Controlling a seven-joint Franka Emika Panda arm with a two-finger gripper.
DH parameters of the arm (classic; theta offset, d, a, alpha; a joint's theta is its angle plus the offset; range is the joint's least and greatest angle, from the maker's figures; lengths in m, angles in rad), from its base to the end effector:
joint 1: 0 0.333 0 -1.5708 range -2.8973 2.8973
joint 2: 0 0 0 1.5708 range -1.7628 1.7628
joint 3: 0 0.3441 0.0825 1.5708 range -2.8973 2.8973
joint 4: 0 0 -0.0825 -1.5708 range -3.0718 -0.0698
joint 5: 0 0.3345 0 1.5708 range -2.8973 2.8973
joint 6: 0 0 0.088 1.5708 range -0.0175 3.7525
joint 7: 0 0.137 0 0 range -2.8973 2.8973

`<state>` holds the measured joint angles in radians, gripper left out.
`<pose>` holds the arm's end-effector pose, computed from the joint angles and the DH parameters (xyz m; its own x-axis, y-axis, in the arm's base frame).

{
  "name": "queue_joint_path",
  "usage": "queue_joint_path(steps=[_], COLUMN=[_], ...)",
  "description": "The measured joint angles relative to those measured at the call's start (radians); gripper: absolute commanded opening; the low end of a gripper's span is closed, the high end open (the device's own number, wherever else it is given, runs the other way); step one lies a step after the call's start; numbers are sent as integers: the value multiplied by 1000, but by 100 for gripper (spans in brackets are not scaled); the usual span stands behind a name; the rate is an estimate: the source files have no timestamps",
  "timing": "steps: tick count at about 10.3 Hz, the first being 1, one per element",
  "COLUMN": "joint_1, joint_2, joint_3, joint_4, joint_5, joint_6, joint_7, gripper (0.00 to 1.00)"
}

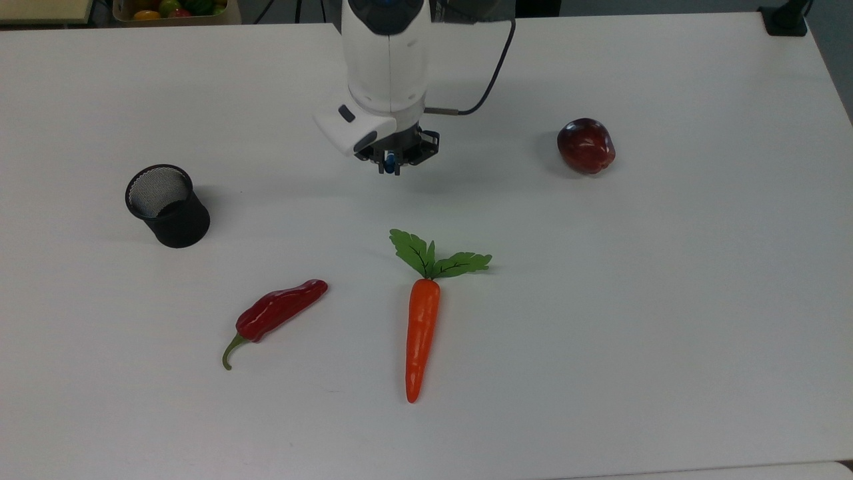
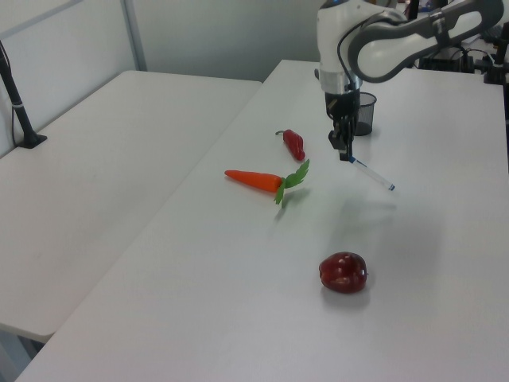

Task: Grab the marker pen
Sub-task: 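Lower the marker onto the table, open the gripper and raise it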

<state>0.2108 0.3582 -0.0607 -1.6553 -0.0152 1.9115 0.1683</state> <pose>0.6018 0.0936 0.4127 0.9955 -0.0120 -0.0940 -0.0072 -0.9986 0.0515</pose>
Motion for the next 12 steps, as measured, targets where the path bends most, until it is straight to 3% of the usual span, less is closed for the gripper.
queue_joint_path(steps=[1,2,3,4,9,12], joint_1=[2,2,2,2,2,6], joint_2=[18,33,43,48,39,-35], joint_3=[0,0,0,0,-1,-1], joint_4=[0,0,1,2,39,55], joint_5=[0,0,0,0,-2,-10], joint_6=[0,0,0,0,0,-5], joint_7=[0,0,0,0,0,0], gripper=[24,38,73,99,100,100])
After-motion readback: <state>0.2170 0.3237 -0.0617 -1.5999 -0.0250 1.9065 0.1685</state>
